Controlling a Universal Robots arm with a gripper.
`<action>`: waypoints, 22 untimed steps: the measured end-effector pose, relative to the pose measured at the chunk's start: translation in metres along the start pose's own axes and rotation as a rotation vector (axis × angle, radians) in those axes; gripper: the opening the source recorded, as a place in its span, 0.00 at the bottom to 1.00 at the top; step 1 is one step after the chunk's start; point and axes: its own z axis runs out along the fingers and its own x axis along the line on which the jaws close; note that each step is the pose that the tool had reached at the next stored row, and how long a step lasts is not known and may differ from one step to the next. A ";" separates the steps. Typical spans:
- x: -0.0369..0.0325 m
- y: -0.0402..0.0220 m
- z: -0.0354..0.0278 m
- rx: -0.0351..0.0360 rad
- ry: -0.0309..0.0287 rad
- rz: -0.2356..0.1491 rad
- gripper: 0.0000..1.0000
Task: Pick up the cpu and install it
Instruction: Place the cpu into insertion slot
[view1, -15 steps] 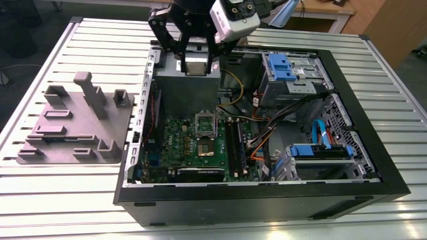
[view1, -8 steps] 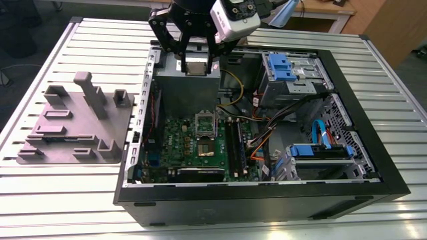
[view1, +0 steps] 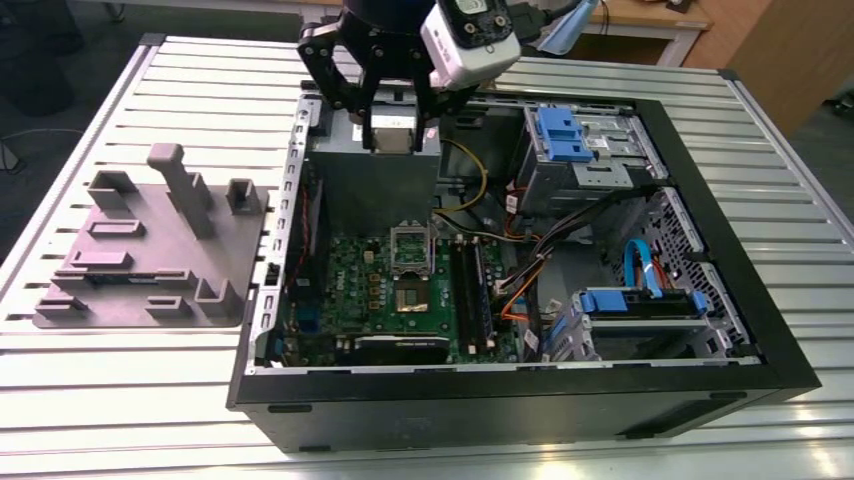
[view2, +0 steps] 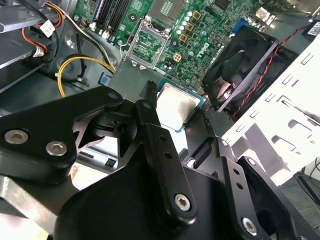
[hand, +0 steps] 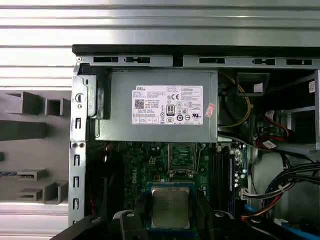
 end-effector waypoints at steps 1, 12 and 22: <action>0.0000 -0.0001 0.0015 0.0002 0.0001 0.000 0.47; -0.0064 -0.0024 0.0144 0.0001 0.0003 0.000 0.47; -0.0065 -0.0027 0.0162 0.0002 0.0004 0.000 0.47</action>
